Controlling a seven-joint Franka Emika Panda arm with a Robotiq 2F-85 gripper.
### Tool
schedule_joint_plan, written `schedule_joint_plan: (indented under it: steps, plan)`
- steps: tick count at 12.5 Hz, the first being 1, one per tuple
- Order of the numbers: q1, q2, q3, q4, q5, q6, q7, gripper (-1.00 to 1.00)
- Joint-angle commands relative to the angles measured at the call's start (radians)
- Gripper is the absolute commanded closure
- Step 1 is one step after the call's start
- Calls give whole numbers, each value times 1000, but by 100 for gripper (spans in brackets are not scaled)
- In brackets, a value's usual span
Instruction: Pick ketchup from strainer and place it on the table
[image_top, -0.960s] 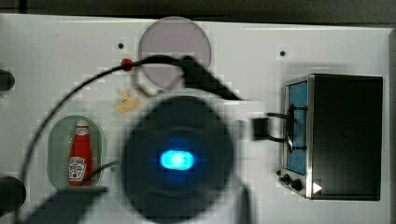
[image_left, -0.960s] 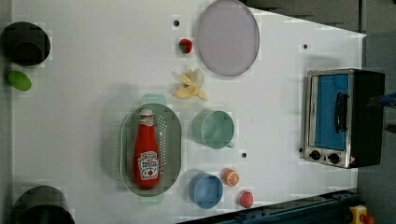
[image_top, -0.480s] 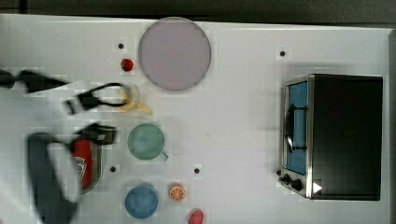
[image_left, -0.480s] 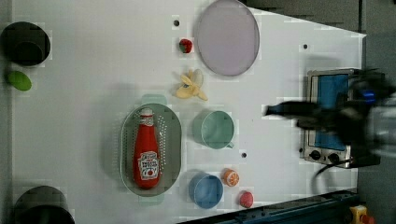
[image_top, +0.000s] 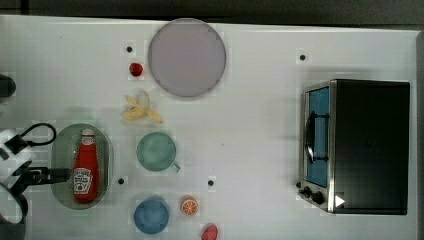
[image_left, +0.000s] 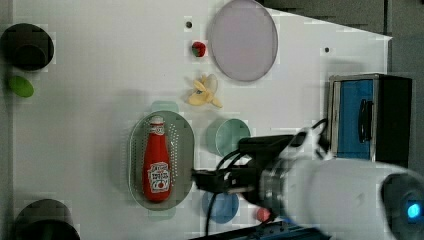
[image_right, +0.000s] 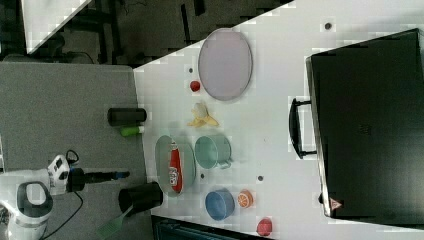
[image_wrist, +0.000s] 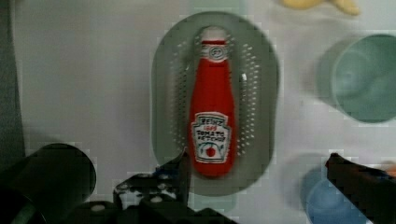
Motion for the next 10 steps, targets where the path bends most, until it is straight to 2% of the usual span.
schedule_joint_plan:
  steps: [1, 6, 10]
  plan:
    - [-7, 68, 3, -53, -42, 107, 103, -100]
    - [25, 220, 4, -181, -188, 377, 237, -100]
    - [32, 354, -12, -195, -292, 485, 307, -100]
